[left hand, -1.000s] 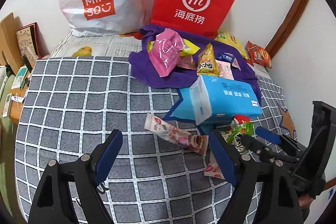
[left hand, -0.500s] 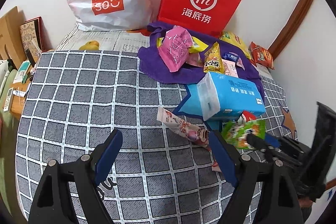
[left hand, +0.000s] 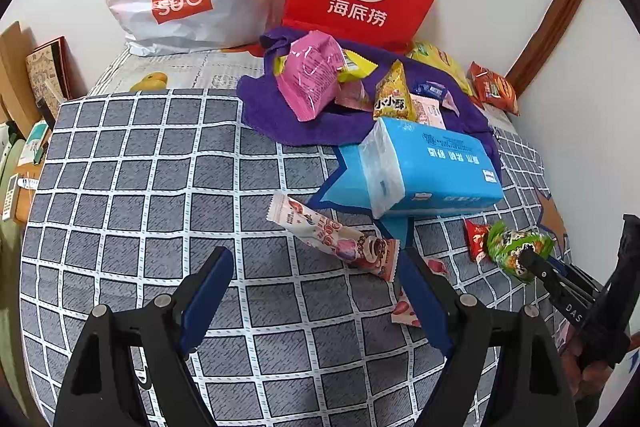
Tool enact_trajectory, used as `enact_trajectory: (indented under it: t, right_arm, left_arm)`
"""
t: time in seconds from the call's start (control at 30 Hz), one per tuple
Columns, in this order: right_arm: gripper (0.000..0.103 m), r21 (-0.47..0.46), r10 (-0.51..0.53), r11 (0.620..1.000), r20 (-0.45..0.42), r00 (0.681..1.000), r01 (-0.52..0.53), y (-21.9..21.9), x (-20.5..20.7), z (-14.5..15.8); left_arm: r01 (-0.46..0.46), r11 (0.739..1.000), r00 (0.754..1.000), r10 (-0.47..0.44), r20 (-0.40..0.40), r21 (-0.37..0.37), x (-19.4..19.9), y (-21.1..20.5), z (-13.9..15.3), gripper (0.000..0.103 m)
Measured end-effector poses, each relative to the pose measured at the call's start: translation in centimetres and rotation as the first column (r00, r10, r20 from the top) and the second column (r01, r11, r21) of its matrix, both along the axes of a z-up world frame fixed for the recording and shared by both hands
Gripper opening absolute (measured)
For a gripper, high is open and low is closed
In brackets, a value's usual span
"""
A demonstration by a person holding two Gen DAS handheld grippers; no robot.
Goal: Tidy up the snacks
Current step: 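Grasp the green snack bag with the right tool, then lift the green bag with right tool while left tool grasps the white-pink wrapper strip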
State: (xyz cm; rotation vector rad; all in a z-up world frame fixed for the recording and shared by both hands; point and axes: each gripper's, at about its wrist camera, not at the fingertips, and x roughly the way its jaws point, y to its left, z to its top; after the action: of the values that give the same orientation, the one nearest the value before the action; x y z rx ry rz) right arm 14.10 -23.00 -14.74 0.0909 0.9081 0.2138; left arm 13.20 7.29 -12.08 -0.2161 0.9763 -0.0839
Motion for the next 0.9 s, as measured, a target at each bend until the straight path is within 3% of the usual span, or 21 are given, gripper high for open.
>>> enact_trajectory:
  t: [0.17,0.27,0.33,0.5,0.6,0.7,0.9]
  right_arm:
    - [0.028,-0.033,0.011,0.999,-0.027,1.0,-0.012,0.1,0.5,-1.3]
    - [0.036,-0.036,0.032,0.999,-0.044,0.999,-0.034,0.4,0.7,-2.0]
    - [0.049,-0.033,0.039,0.999,-0.048,0.998,-0.041,0.7,0.8,-2.3]
    - [0.059,-0.027,0.057,0.998,-0.044,0.997,-0.058,1.4,1.6,-2.8]
    - [0.059,-0.017,0.05,0.999,-0.035,0.998,-0.051,1.6,2.4,-3.0]
    - [0.051,0.008,0.067,0.998,-0.022,0.998,-0.067,1.4,2.7,-3.1]
    - [0.05,-0.002,0.067,0.998,0.009,0.998,-0.067,0.6,2.4,-2.9]
  left_arm:
    - [-0.005,1.0,1.0,0.005,-0.009,0.014,0.1,-0.1,-0.3,0.083]
    - [-0.014,1.0,1.0,0.014,-0.016,0.017,0.2,0.1,-0.5,0.083]
    - [-0.02,1.0,0.999,0.02,-0.024,0.022,0.3,0.1,-0.7,0.082]
    - [-0.021,0.999,0.999,0.022,-0.03,0.043,0.4,0.2,-0.8,0.082]
    - [-0.02,0.999,0.999,0.021,-0.034,0.05,0.5,0.2,-1.0,0.082]
    - [-0.022,0.999,0.999,0.025,-0.047,0.049,1.1,0.1,-1.6,0.082]
    - [-0.009,0.999,0.996,0.012,-0.083,0.03,3.0,-1.1,-3.3,0.082]
